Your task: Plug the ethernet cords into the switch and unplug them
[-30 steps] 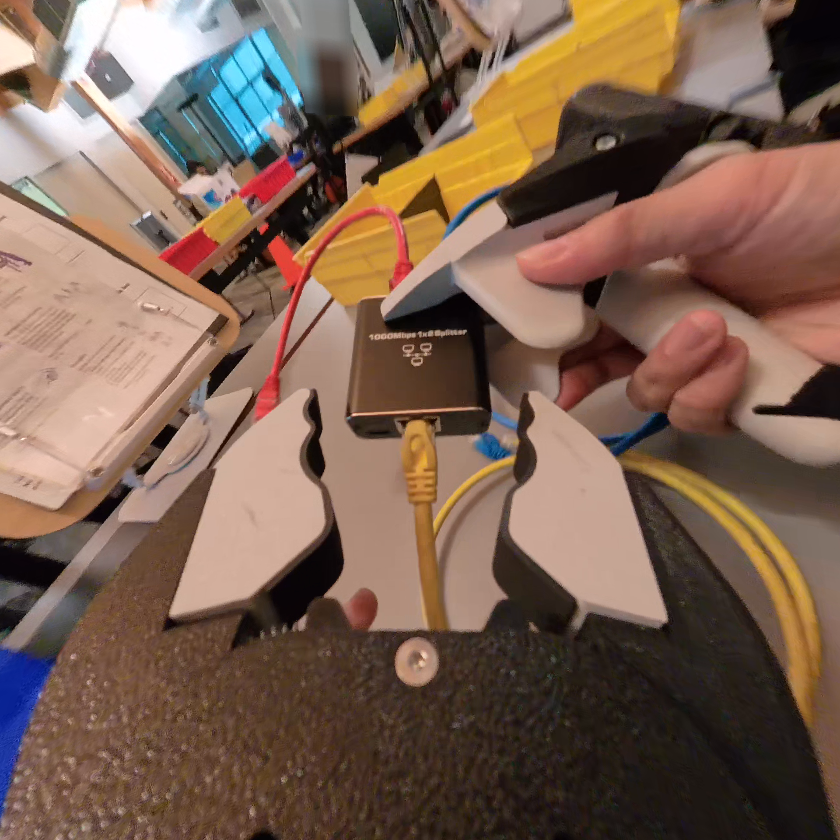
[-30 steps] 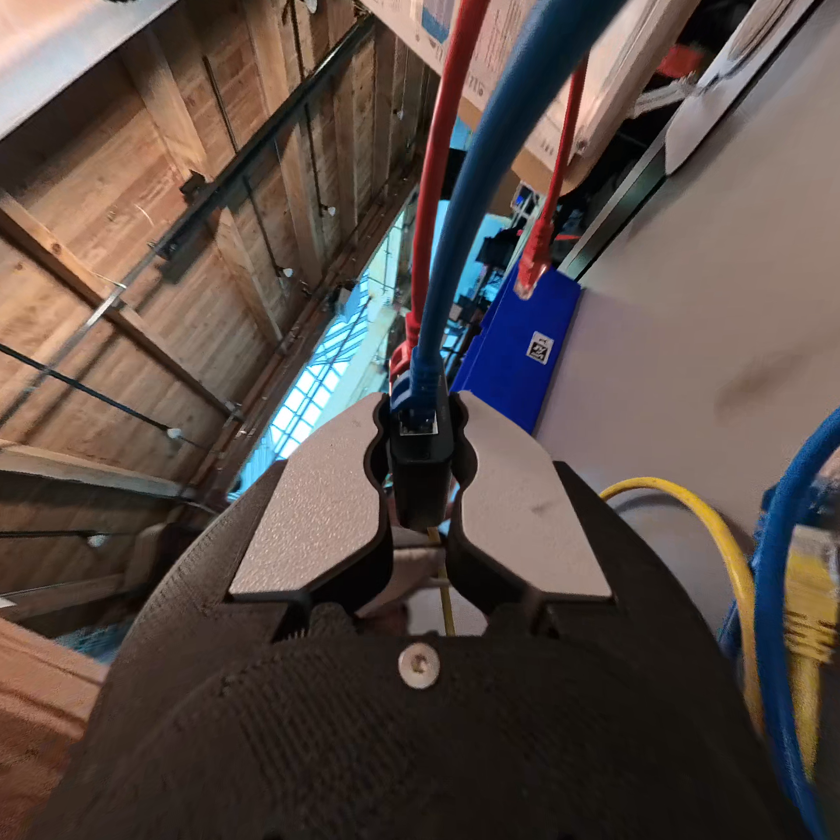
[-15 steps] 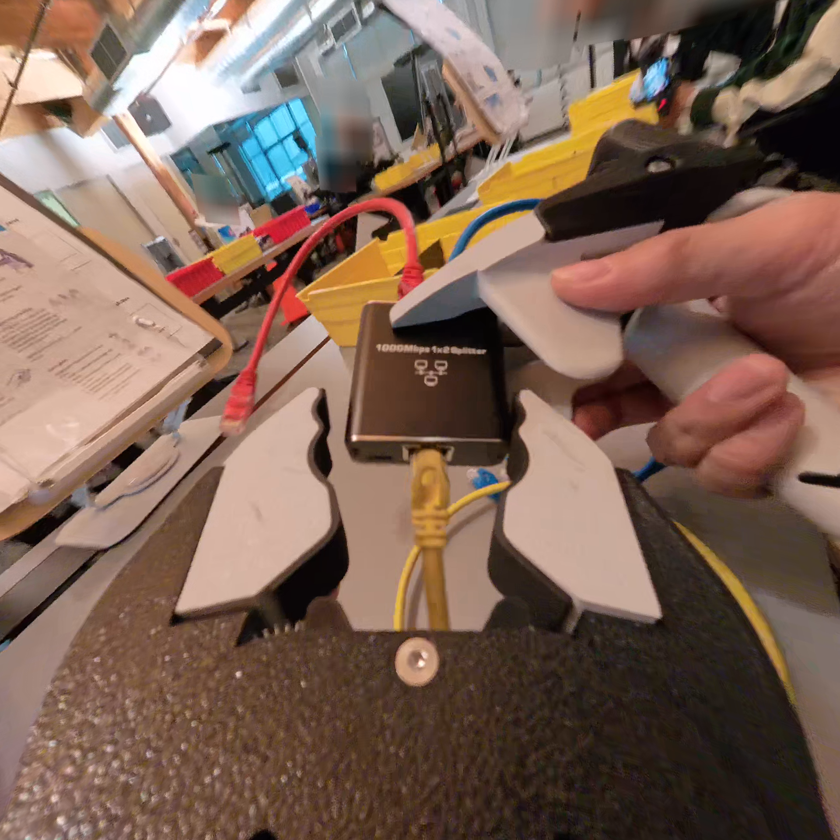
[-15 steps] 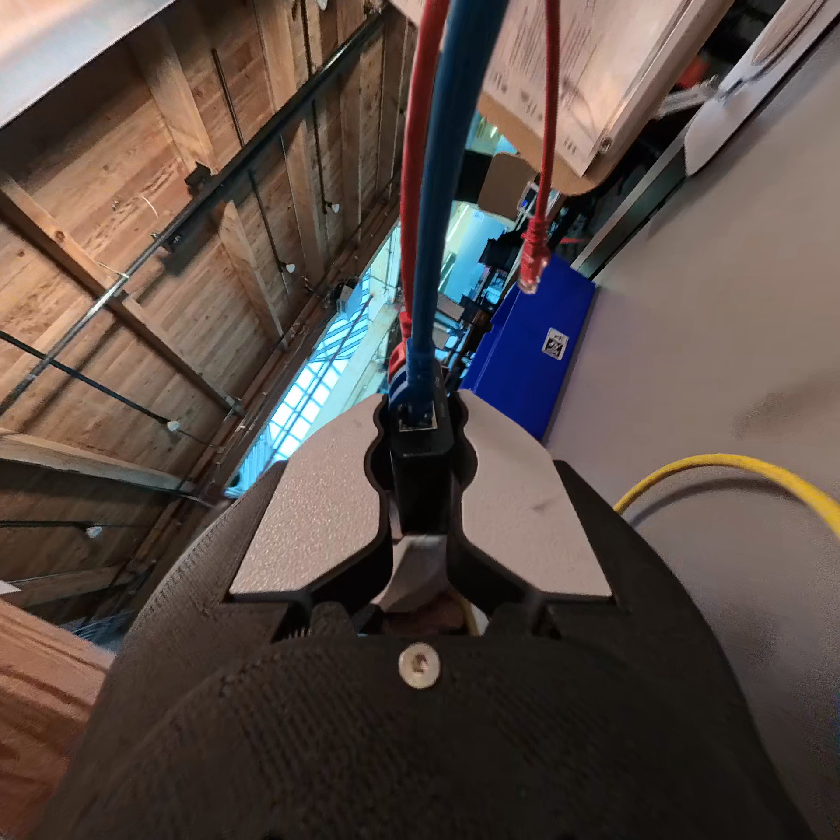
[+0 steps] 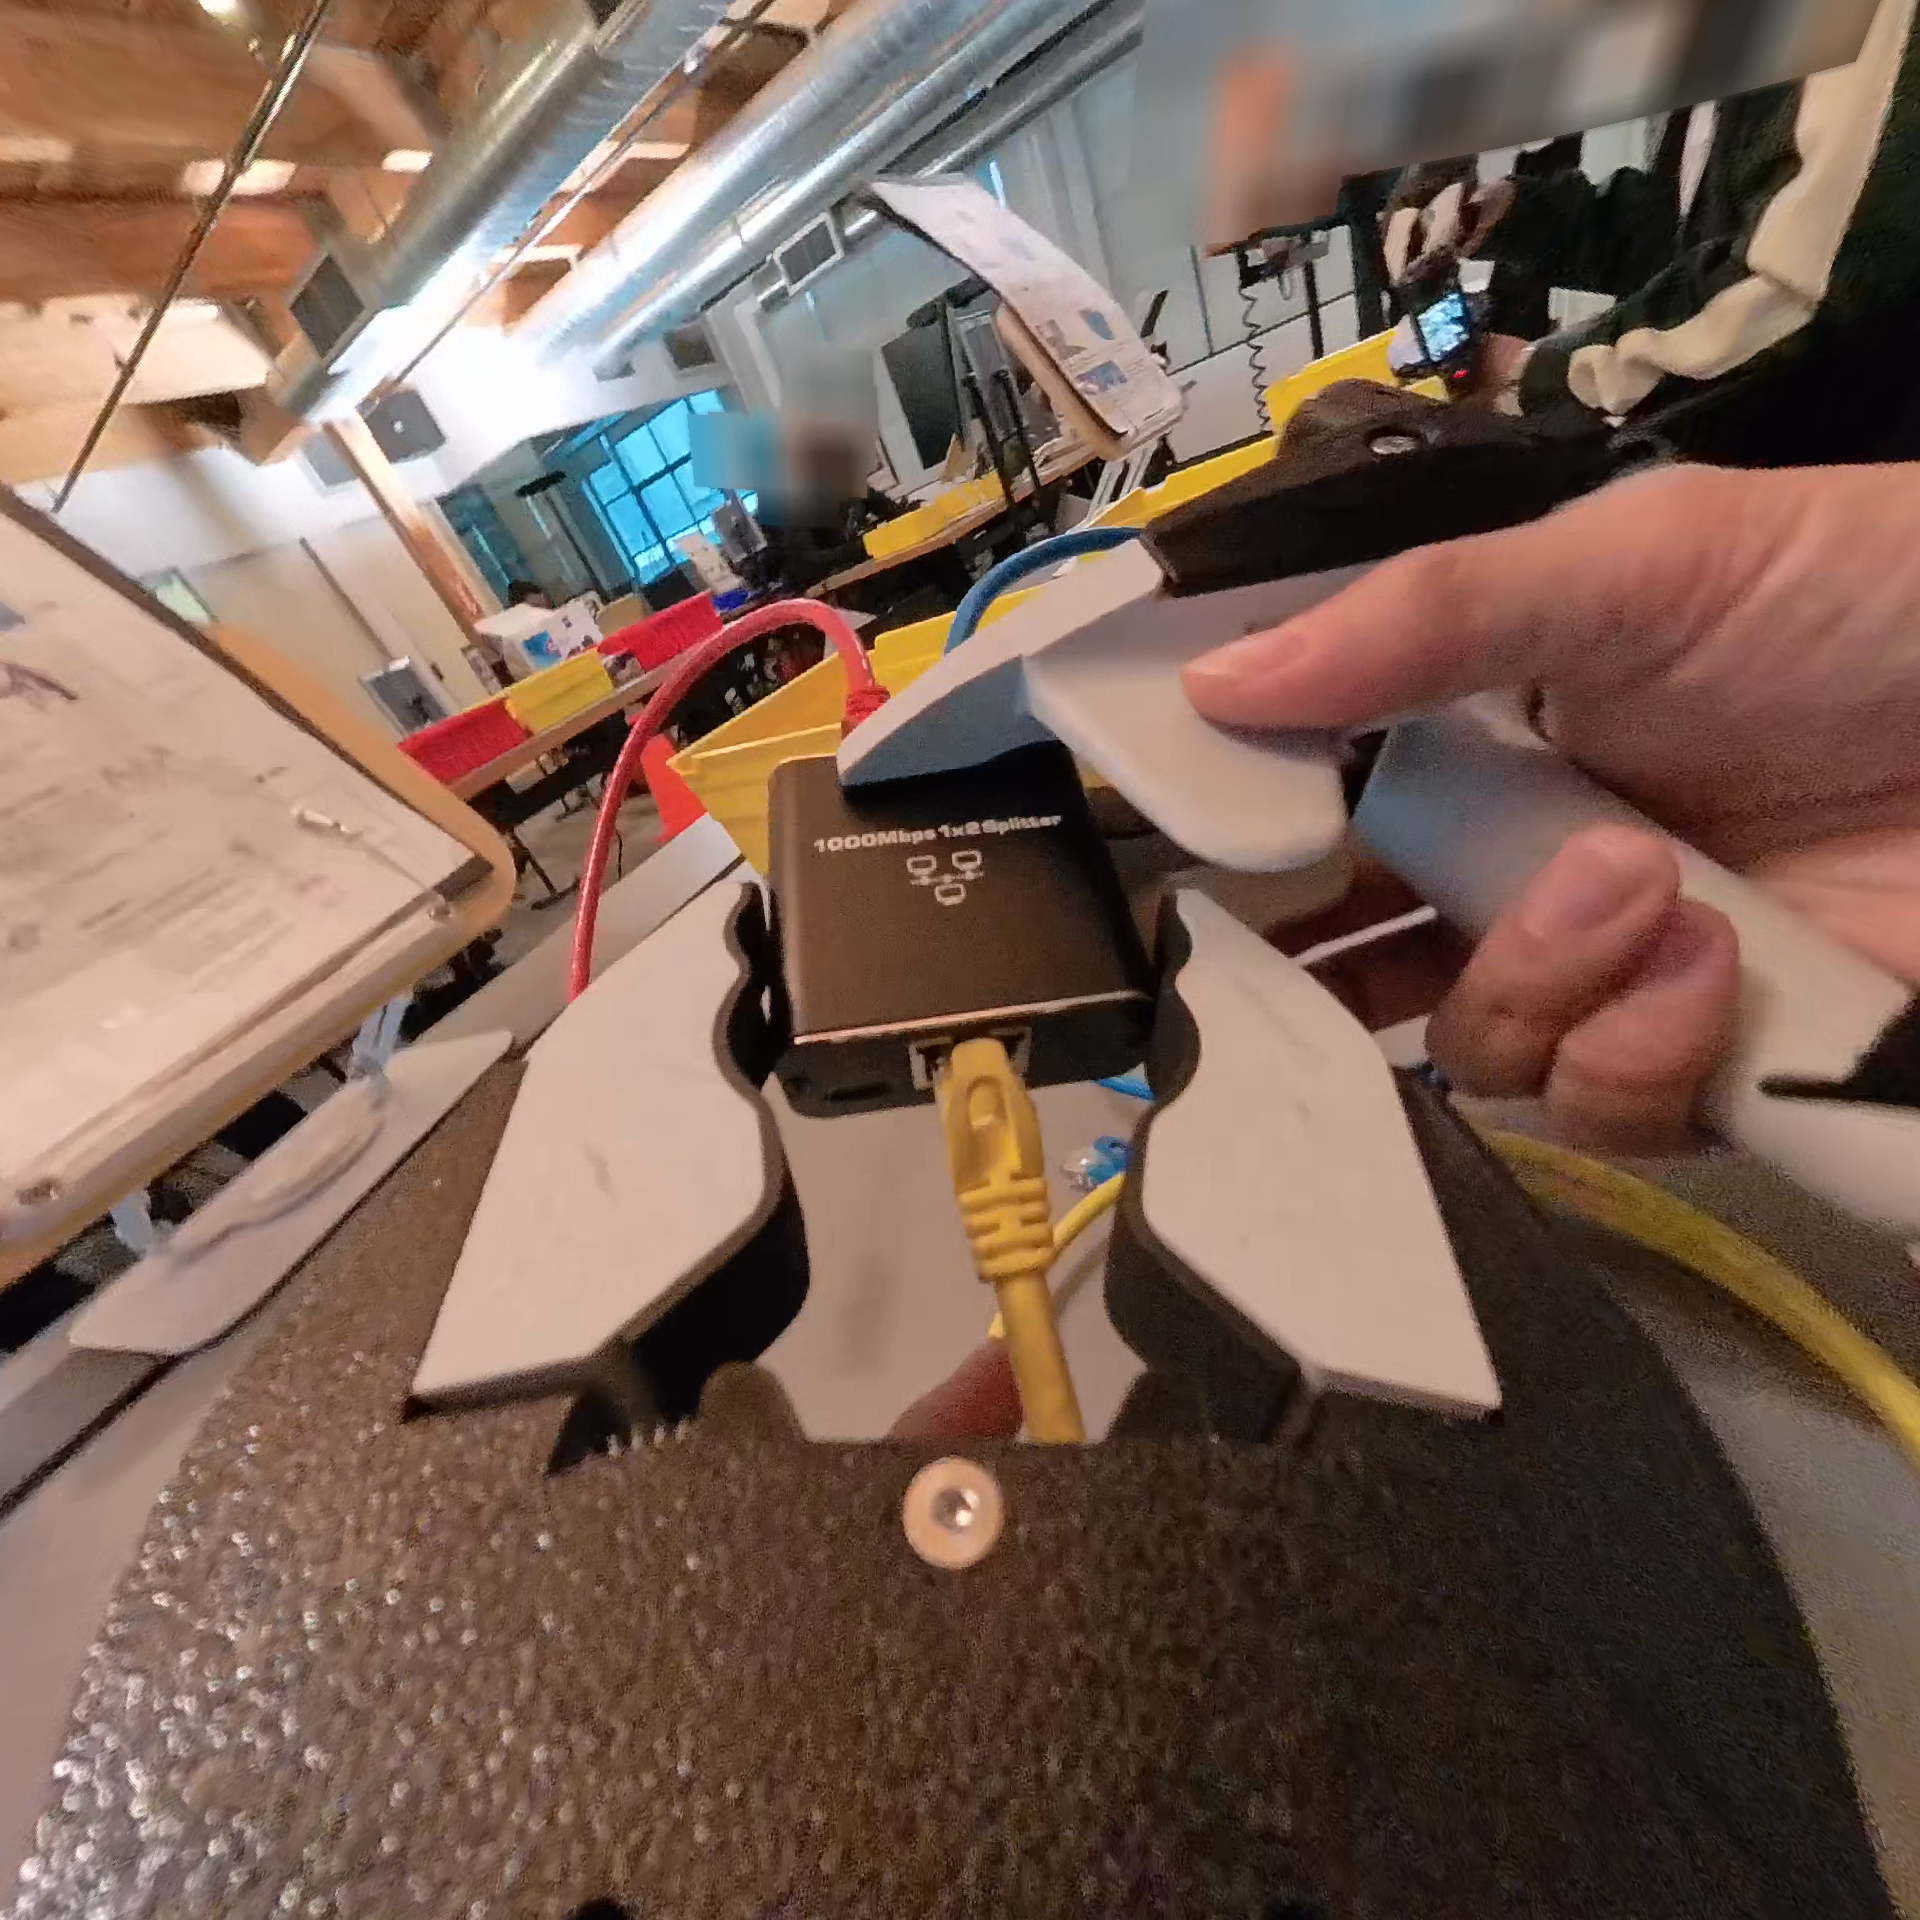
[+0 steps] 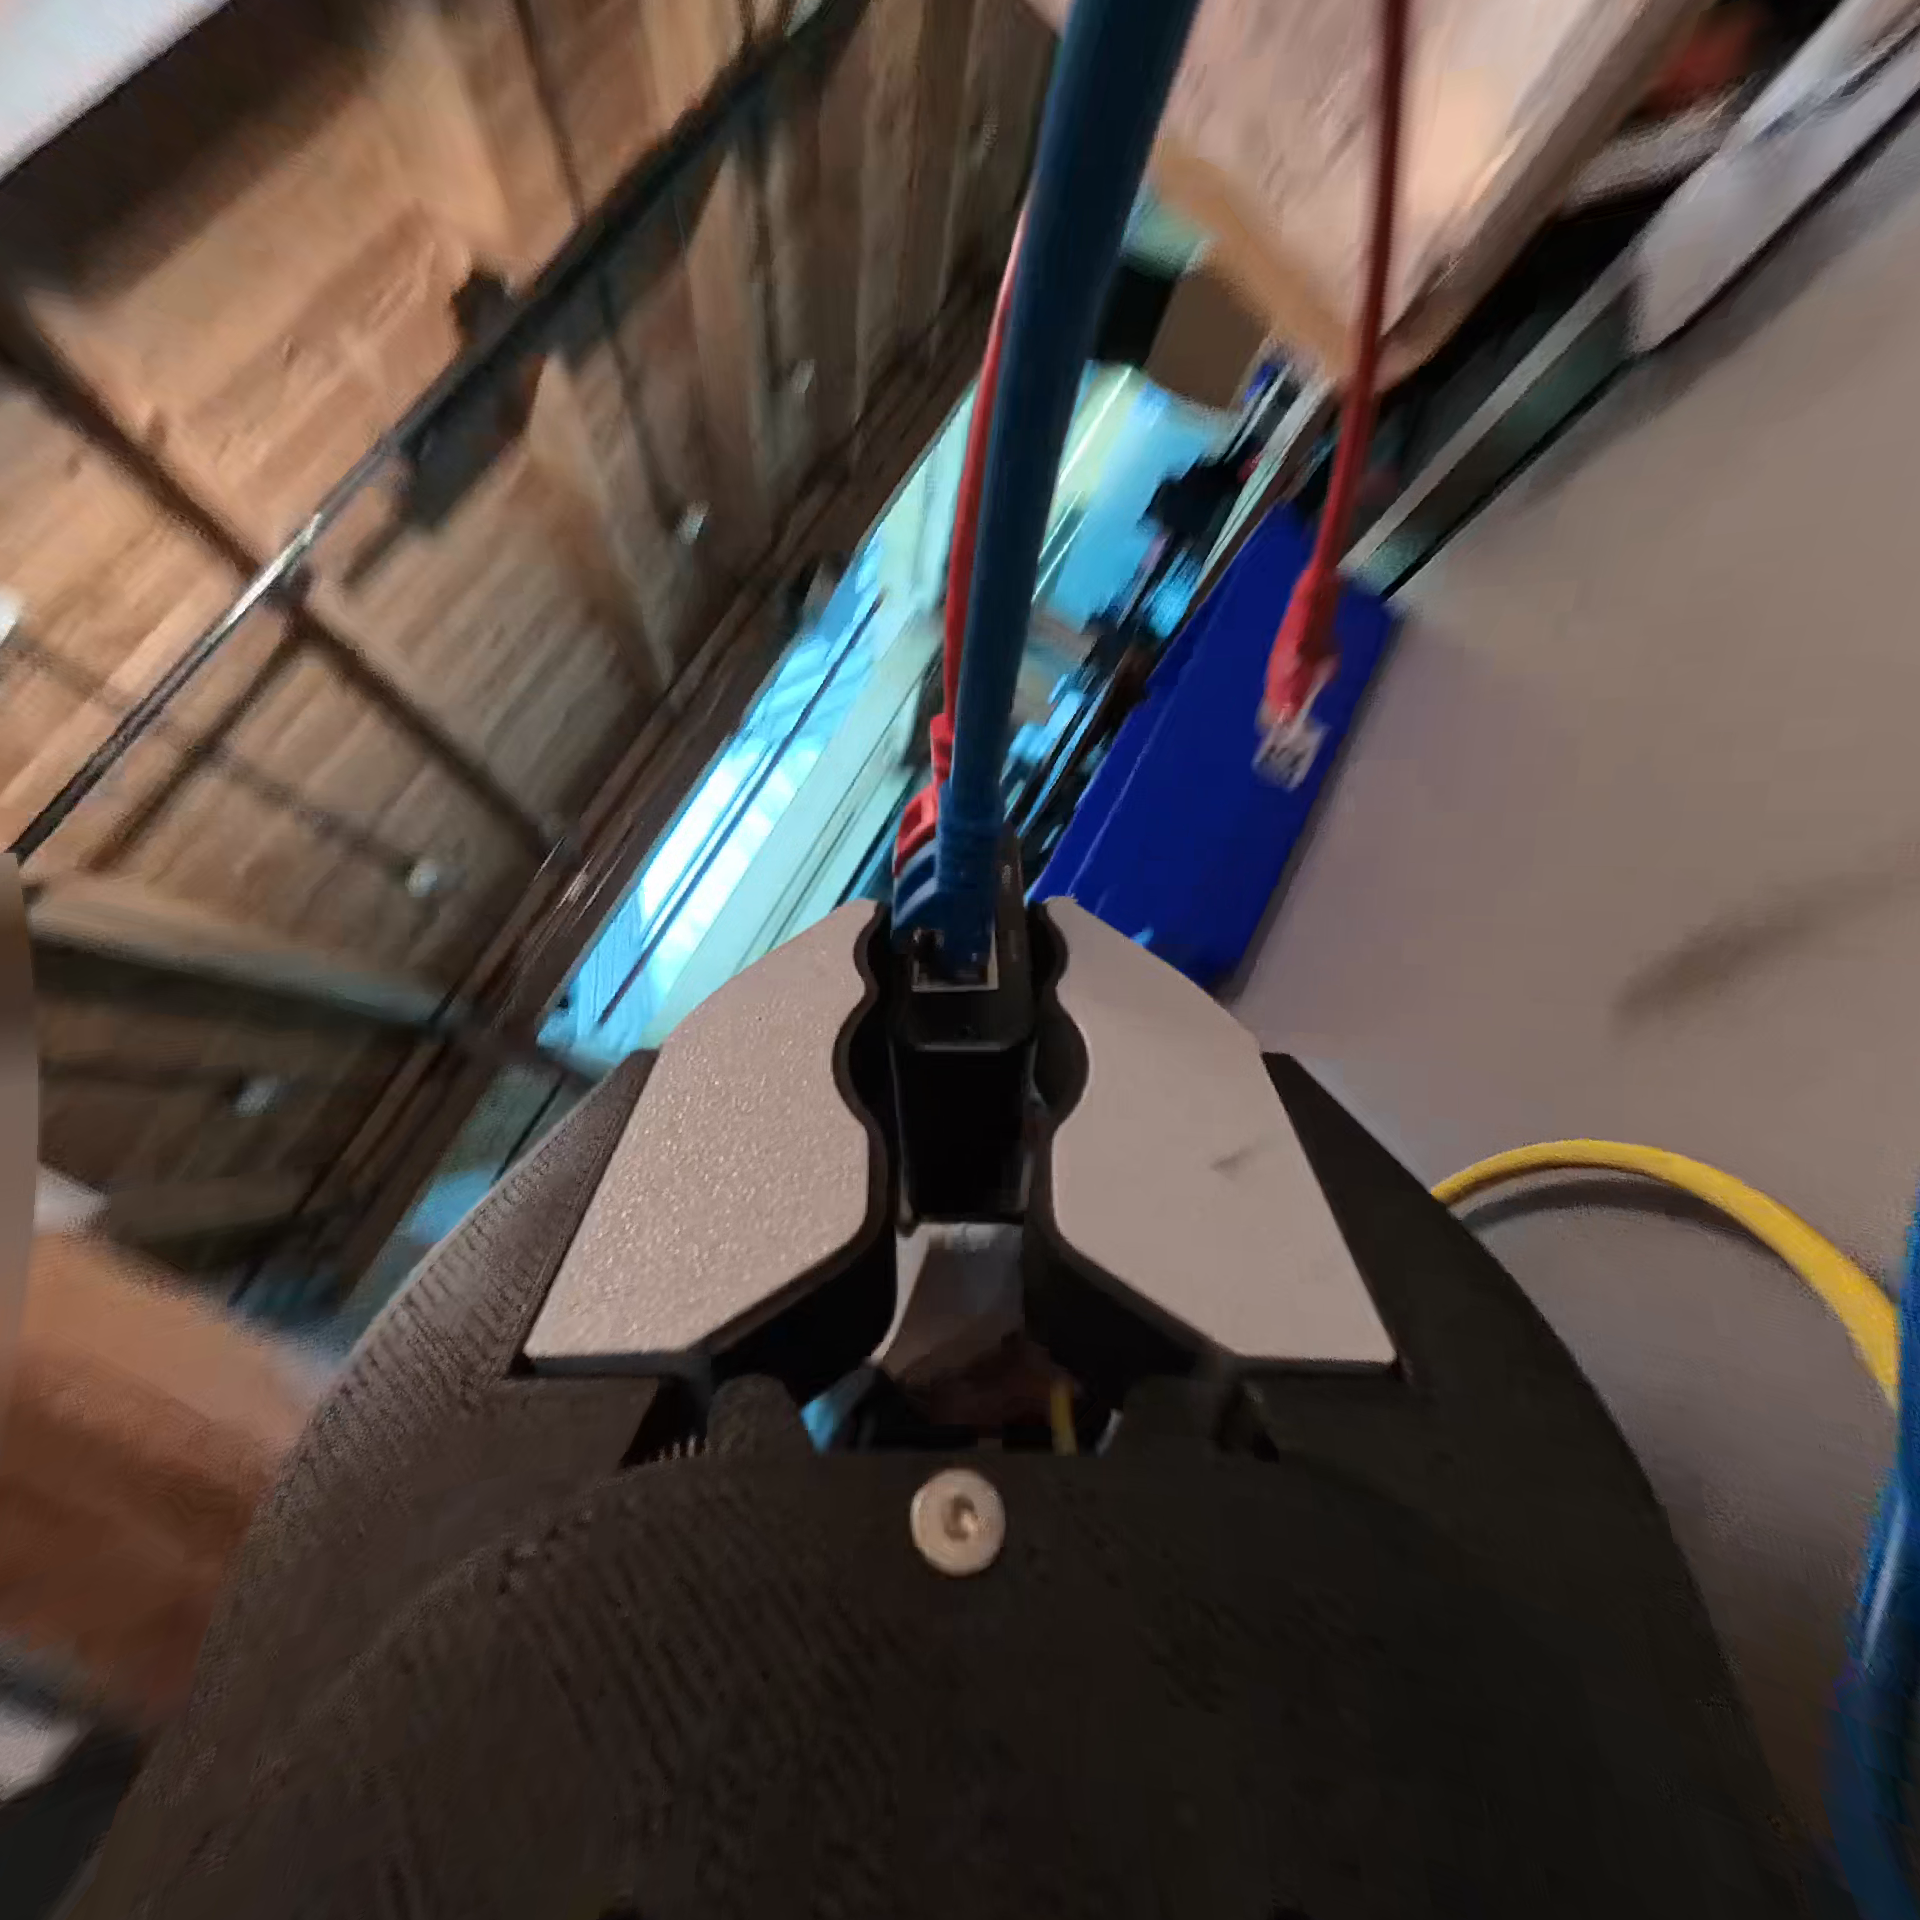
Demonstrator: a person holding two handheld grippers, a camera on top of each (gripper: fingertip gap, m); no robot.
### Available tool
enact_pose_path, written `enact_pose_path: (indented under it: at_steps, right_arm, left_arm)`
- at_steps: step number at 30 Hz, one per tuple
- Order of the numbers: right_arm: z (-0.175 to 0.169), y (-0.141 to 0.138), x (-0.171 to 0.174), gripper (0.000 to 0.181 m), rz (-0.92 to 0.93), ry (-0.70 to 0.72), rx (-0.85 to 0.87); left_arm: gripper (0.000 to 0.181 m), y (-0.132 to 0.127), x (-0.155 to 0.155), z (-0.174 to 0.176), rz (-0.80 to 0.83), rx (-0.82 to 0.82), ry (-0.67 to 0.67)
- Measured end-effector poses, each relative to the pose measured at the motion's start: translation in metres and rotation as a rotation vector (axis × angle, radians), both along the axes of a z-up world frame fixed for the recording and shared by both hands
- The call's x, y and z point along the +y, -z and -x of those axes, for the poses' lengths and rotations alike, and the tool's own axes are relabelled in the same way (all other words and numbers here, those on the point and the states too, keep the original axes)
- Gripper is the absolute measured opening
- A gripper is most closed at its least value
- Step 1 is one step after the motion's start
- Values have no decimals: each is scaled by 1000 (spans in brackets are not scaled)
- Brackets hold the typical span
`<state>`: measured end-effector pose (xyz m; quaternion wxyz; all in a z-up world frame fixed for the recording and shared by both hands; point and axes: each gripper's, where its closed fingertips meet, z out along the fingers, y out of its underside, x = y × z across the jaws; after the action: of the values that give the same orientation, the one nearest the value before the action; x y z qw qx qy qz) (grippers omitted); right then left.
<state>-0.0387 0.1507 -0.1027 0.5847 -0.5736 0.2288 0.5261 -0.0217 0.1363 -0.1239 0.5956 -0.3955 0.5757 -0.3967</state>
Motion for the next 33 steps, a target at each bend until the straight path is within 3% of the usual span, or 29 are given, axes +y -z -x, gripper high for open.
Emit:
enact_pose_path:
  at_steps: [3,6,8,9,13,16,19,22,27,33]
  right_arm:
    - [22,-7,-13,50,-38,-307,-26]
    - [39,5,-21,55,-17,-433,-226]
    - [50,11,-23,47,-25,-475,-329]
    - [50,19,-20,27,7,-469,-383]
    - [43,18,-7,25,-2,-368,-348]
    - [23,14,1,25,14,-229,-215]
    - [11,9,1,24,19,-178,-112]
    - [20,7,-1,24,27,-220,-92]
    - [35,3,-3,24,38,-246,-83]
    - [38,7,-2,24,68,-254,-34]
  left_arm:
    - [70,-6,2,18,-123,-20,90]
    - [69,-5,-1,30,-132,-14,182]
    - [69,1,-12,35,-174,10,269]
    - [69,4,-16,36,-183,31,298]
    - [69,11,-5,35,-273,91,212]
    - [71,1,20,37,-300,136,39]
    - [61,-14,28,49,-277,211,-32]
    - [62,-29,12,53,-154,187,41]
    - [64,-6,14,45,-68,250,69]
    - [65,-1,10,37,13,122,146]
